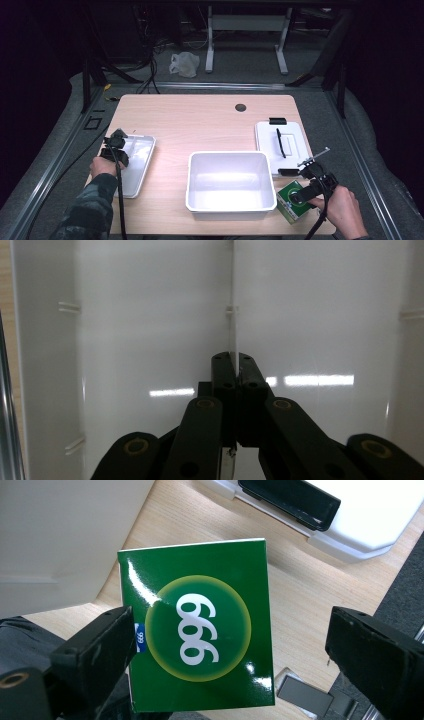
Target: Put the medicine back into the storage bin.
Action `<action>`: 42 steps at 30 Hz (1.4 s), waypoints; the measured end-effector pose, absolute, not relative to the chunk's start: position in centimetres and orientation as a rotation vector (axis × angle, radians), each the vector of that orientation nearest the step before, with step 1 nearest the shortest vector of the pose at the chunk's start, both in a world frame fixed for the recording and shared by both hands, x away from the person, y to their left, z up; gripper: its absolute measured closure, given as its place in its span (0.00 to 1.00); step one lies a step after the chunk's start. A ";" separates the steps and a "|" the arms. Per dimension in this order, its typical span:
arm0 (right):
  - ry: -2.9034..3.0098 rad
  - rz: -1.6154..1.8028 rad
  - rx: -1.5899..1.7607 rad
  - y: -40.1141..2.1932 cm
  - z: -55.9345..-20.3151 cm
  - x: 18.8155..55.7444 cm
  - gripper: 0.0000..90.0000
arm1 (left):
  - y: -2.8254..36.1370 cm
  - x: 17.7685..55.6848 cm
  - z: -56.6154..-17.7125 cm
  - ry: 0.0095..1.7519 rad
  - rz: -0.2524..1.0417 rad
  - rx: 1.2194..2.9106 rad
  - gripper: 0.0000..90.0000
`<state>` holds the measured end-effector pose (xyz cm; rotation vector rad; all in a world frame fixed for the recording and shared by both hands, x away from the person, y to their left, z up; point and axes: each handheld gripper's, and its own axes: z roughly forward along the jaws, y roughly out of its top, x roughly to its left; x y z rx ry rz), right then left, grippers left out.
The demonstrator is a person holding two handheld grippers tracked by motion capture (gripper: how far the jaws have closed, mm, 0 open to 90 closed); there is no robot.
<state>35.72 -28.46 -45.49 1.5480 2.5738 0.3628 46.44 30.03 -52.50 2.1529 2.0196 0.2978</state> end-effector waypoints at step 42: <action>2.667 0.264 1.511 -26.3 -50.6 37.5 0.00 | 29.3 38.2 -47.8 1.658 0.428 2.238 0.00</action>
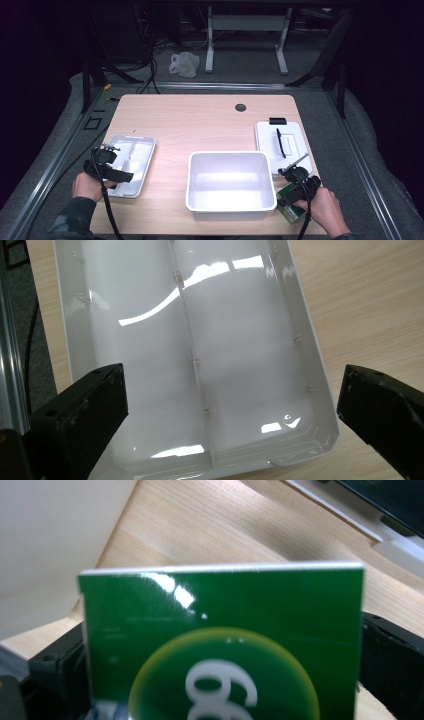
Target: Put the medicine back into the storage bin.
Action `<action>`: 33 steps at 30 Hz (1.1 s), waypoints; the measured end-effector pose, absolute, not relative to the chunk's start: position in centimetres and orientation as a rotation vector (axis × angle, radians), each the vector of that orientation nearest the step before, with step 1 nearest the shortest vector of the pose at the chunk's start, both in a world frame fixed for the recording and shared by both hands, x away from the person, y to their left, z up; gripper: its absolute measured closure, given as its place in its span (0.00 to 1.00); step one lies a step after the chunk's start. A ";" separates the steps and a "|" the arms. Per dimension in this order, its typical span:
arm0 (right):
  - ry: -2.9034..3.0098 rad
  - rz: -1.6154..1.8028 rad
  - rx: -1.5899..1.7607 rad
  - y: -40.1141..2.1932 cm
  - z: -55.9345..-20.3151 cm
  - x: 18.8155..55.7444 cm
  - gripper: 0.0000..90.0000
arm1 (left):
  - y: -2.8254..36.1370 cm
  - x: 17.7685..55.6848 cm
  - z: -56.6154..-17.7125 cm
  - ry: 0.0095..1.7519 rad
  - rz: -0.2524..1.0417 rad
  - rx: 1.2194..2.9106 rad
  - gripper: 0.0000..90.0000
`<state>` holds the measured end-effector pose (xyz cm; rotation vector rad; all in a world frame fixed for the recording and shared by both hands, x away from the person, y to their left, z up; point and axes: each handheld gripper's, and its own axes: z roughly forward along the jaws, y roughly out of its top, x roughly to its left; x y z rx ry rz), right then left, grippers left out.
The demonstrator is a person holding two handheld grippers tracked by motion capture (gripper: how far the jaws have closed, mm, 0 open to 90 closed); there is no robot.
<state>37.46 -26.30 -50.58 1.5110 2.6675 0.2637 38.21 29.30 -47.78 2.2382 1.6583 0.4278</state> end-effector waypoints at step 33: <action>2.694 0.359 1.388 -27.6 -47.0 37.7 0.18 | 29.0 37.4 -48.0 1.616 0.453 2.253 0.00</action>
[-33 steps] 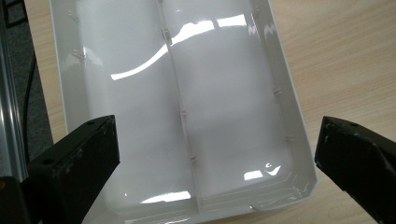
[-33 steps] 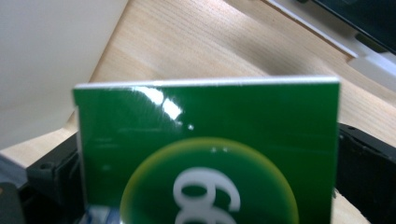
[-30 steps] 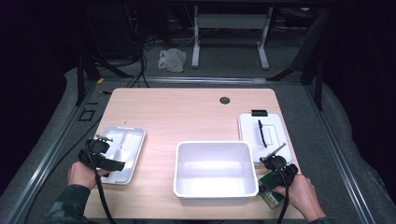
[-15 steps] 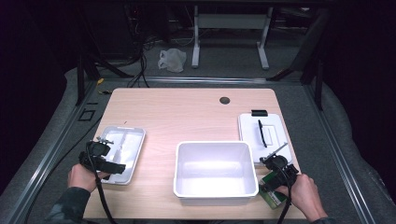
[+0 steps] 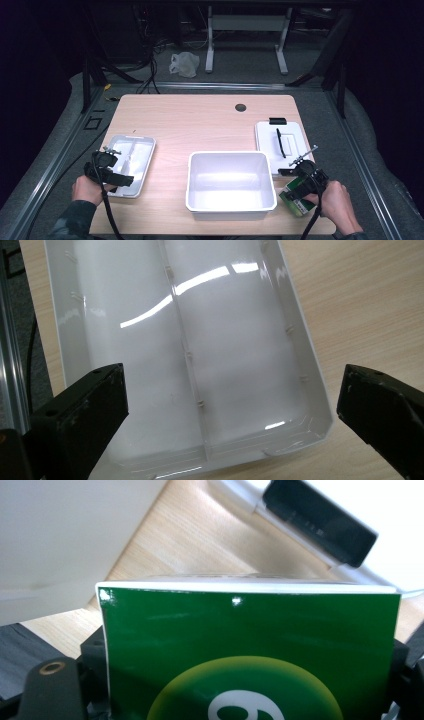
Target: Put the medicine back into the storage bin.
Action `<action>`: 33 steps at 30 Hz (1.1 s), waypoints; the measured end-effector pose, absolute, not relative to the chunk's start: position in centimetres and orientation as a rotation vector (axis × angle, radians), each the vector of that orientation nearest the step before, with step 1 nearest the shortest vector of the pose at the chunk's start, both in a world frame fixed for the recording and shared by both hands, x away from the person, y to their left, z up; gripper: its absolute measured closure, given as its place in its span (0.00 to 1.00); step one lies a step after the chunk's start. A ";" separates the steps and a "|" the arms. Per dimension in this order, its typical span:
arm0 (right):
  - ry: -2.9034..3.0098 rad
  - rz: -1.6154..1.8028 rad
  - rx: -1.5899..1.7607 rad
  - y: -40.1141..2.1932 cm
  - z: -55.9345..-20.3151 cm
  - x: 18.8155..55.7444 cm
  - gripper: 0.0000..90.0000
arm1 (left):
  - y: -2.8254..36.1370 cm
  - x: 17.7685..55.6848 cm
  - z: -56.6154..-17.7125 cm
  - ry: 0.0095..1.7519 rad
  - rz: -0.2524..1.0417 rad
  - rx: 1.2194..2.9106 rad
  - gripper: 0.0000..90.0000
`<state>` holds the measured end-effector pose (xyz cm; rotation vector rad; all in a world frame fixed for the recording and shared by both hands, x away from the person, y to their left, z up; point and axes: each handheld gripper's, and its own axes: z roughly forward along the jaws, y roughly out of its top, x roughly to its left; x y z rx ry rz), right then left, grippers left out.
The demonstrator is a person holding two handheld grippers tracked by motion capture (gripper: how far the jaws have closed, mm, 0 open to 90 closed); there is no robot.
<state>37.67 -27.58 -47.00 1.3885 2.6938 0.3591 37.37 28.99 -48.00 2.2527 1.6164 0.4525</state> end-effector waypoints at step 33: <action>2.791 0.467 0.936 -27.0 -35.4 40.0 0.19 | 27.9 37.5 -48.2 1.553 0.457 2.324 0.00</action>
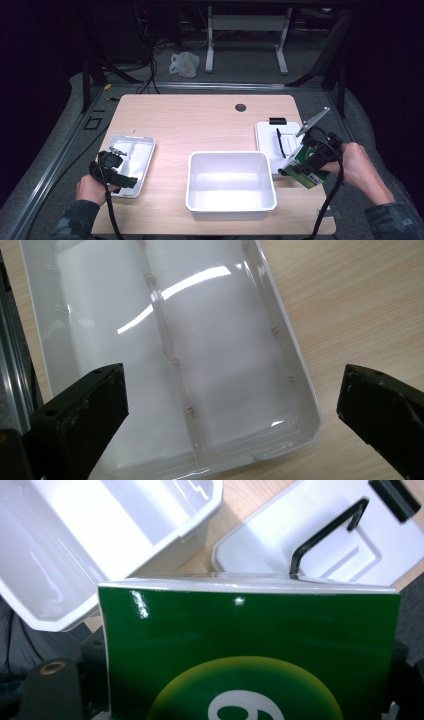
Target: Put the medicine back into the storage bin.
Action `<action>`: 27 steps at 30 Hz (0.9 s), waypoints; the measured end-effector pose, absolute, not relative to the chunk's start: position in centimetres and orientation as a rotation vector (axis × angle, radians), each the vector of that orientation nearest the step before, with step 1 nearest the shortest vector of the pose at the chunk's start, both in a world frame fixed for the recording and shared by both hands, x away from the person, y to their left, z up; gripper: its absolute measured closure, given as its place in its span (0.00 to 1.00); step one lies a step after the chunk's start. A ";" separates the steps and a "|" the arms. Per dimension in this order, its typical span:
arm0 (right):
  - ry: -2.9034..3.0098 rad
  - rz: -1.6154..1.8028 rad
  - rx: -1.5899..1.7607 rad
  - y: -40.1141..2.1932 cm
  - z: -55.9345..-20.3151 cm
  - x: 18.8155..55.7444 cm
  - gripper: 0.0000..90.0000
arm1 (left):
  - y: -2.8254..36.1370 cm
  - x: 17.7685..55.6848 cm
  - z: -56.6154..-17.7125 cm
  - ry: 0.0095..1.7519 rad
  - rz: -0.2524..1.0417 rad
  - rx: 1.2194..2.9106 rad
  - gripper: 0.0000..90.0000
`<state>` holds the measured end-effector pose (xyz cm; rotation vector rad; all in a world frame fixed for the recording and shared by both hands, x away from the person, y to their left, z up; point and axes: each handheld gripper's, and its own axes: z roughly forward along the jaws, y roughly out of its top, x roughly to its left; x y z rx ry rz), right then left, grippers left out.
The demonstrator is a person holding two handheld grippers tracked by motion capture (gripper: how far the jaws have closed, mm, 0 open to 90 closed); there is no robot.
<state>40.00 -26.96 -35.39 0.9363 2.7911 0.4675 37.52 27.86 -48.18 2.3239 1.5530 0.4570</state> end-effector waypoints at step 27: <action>2.896 0.537 0.447 -19.4 -31.3 40.0 0.19 | 27.7 37.5 -48.2 1.527 0.454 2.343 0.00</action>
